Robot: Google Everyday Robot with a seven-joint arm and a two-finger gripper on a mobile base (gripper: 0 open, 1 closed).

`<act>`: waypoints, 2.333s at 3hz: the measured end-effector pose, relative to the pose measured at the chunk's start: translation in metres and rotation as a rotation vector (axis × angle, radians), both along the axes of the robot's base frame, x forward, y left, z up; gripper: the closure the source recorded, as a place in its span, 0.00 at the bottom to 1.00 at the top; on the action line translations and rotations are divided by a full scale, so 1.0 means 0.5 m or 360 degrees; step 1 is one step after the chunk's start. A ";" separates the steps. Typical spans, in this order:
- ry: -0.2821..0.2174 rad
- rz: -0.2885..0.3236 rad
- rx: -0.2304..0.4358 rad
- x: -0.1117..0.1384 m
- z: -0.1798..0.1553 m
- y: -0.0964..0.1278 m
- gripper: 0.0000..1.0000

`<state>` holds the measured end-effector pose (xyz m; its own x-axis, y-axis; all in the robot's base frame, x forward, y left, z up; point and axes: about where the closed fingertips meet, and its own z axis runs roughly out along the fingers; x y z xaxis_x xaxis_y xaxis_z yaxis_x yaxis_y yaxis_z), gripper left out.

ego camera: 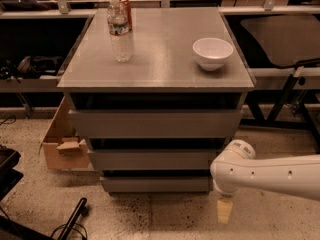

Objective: Open bottom drawer

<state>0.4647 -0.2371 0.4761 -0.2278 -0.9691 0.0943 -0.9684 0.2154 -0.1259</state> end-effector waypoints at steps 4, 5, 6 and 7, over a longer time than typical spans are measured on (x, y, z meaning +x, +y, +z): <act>-0.0066 0.0180 0.0278 0.114 -0.252 0.116 0.00; -0.0108 0.0276 0.0261 0.163 -0.327 0.158 0.00; -0.0115 0.0306 0.0200 0.191 -0.375 0.182 0.00; -0.0113 0.0279 0.0238 0.212 -0.432 0.186 0.00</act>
Offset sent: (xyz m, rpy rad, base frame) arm 0.0252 0.0368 -0.0844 0.0229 0.0328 0.0694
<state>0.5705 -0.1443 0.2599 -0.0560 -0.9964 -0.0634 -0.9825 0.0663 -0.1743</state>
